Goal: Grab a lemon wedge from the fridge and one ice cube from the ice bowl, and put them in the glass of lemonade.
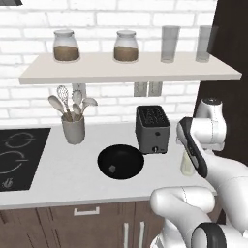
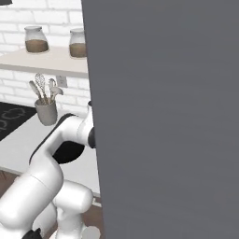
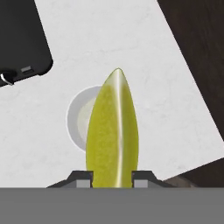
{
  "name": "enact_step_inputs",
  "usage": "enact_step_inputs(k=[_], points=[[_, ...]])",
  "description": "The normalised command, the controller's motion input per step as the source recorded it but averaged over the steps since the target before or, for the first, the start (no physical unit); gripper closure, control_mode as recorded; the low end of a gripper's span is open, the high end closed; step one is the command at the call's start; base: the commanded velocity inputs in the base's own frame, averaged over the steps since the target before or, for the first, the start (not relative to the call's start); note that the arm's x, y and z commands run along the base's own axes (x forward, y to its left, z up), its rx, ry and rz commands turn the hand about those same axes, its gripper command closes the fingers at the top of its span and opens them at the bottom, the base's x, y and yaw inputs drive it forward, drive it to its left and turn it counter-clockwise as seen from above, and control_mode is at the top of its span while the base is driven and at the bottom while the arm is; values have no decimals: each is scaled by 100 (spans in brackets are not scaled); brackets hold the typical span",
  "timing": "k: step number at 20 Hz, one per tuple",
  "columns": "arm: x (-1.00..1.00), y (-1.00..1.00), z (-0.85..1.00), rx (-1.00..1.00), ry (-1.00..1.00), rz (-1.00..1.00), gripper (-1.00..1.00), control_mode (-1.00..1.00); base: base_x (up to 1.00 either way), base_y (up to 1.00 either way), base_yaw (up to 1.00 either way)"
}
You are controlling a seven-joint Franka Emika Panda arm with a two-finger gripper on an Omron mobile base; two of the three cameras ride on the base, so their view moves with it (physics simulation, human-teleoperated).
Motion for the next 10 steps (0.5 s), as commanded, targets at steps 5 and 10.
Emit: enact_step_inputs(k=[5, 10], points=[[15, 0, -3, 0, 0, -2, 100, -100, 0, 0, 0], [9, 0, -13, 0, -1, 0, 100, -100, 0, 0, 0]])
